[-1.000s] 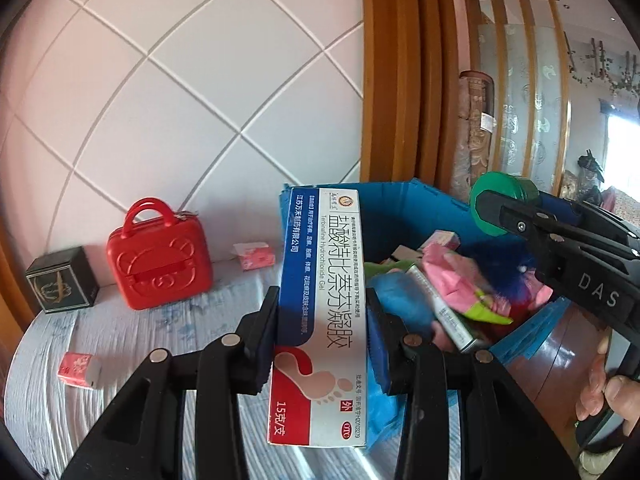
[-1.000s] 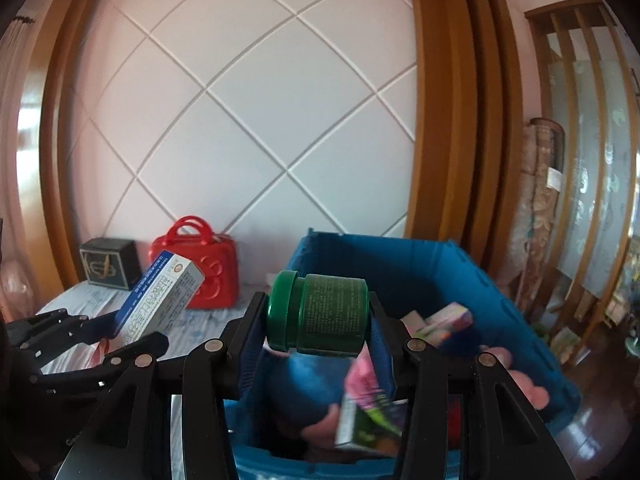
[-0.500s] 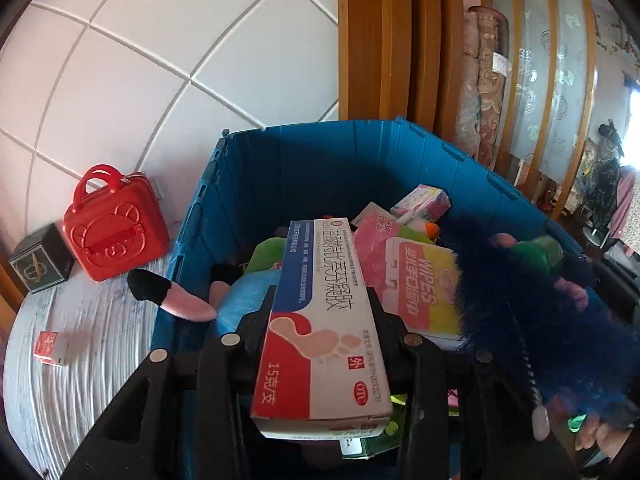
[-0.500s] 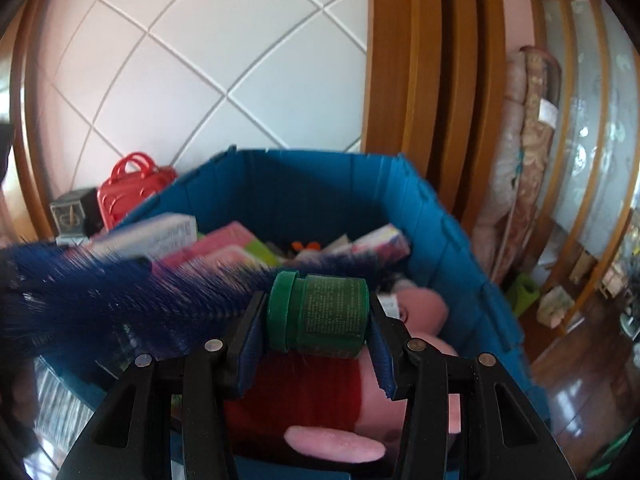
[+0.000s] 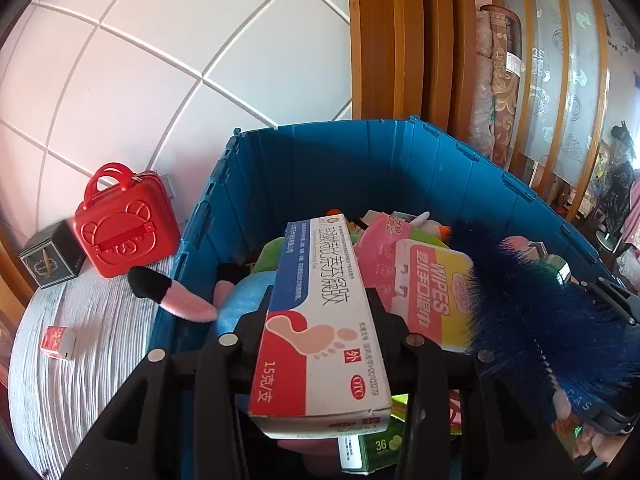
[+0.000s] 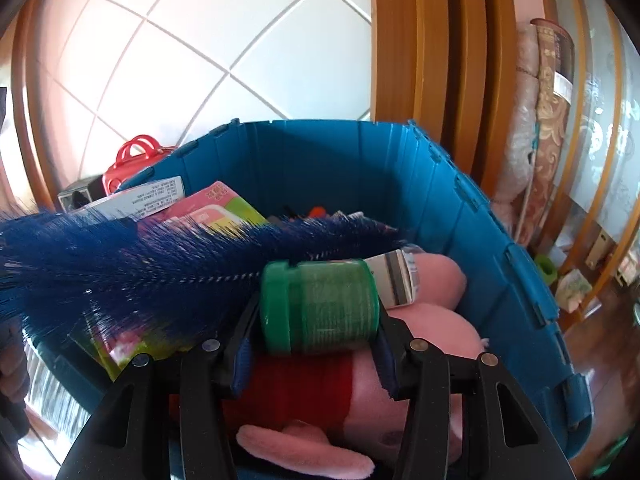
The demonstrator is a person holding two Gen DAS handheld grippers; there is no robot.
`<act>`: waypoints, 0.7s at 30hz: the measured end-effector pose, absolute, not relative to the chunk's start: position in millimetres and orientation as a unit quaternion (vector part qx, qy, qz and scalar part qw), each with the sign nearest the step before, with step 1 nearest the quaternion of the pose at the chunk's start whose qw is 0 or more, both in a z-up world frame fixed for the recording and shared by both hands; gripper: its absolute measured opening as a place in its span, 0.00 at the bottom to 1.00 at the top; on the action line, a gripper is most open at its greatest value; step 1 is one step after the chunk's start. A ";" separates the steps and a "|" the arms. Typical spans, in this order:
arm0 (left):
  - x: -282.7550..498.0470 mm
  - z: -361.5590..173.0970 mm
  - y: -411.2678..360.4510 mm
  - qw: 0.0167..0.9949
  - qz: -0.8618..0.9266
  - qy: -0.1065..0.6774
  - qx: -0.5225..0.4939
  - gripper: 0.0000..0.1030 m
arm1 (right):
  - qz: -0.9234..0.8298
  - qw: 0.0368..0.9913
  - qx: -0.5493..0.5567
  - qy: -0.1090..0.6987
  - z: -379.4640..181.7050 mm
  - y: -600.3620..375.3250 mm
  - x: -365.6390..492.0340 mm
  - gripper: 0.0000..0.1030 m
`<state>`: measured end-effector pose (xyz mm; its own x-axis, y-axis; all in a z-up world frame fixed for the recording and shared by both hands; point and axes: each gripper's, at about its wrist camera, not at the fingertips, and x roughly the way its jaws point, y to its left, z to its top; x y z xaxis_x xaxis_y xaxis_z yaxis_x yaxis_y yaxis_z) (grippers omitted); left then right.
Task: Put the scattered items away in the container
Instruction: 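Carry the ointment box and green jar into the blue bin and release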
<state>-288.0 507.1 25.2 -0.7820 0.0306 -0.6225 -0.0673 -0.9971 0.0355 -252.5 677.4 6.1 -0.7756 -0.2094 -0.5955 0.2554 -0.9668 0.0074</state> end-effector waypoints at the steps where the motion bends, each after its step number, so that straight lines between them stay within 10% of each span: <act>1: -285.5 27.1 506.9 0.022 0.944 0.028 -0.327 0.46 | -0.942 0.121 0.310 0.037 7.3 677.9 -250.8 0.49; 12: -265.5 36.4 500.5 0.019 0.948 0.021 -0.316 0.60 | -0.952 0.109 0.287 0.022 22.5 694.0 -233.0 0.95; 21: -238.4 39.6 495.9 0.008 0.951 0.015 -0.308 0.69 | -0.955 0.106 0.278 0.013 28.5 706.1 -210.4 1.00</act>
